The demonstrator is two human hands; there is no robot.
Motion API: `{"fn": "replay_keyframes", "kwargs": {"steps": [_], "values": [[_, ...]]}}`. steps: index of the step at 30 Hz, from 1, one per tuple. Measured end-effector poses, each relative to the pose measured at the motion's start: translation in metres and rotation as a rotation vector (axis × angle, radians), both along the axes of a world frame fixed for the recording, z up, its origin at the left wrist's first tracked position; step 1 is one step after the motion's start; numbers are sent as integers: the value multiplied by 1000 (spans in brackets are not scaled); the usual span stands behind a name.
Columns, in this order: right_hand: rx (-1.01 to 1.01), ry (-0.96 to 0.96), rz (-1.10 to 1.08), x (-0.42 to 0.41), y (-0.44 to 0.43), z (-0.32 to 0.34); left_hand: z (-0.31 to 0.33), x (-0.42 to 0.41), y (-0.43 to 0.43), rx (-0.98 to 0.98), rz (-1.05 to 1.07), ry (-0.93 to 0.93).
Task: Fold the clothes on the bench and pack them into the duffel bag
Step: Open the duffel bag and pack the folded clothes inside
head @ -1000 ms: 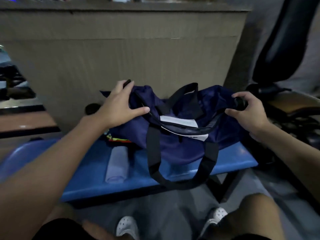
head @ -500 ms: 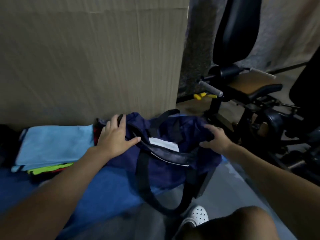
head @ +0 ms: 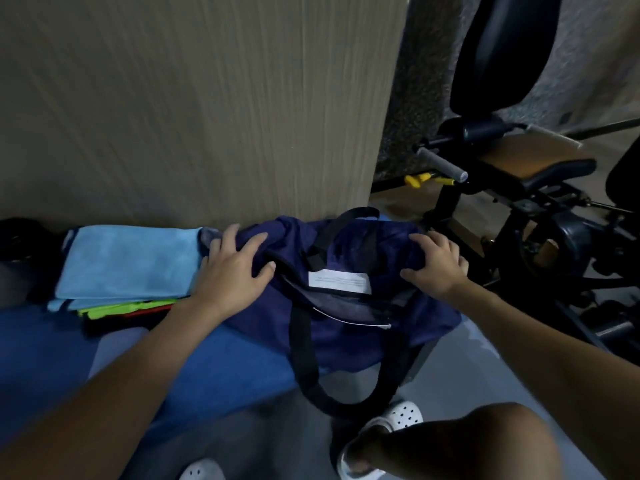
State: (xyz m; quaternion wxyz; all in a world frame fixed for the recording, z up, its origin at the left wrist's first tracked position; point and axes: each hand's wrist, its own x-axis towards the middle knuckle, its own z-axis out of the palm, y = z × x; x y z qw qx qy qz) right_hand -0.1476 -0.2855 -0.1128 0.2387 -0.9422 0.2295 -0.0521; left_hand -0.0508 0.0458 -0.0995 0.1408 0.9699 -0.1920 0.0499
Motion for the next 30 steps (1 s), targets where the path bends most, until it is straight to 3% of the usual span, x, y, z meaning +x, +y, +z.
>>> {"fn": "replay_keyframes", "kwargs": {"steps": [9,14,17,23,30], "values": [[-30,-45,359,39,151,41,23,-6,90,-115,124,-141],[-102,-279,721,65,250,35,21,11,147,-187,129,-240],[-99,-225,873,83,292,20,10,25,172,-168,112,-288],[-22,4,678,119,312,-4,-33,24,198,114,170,-254],[26,-199,479,163,338,-9,-25,38,202,56,244,-387]]}}
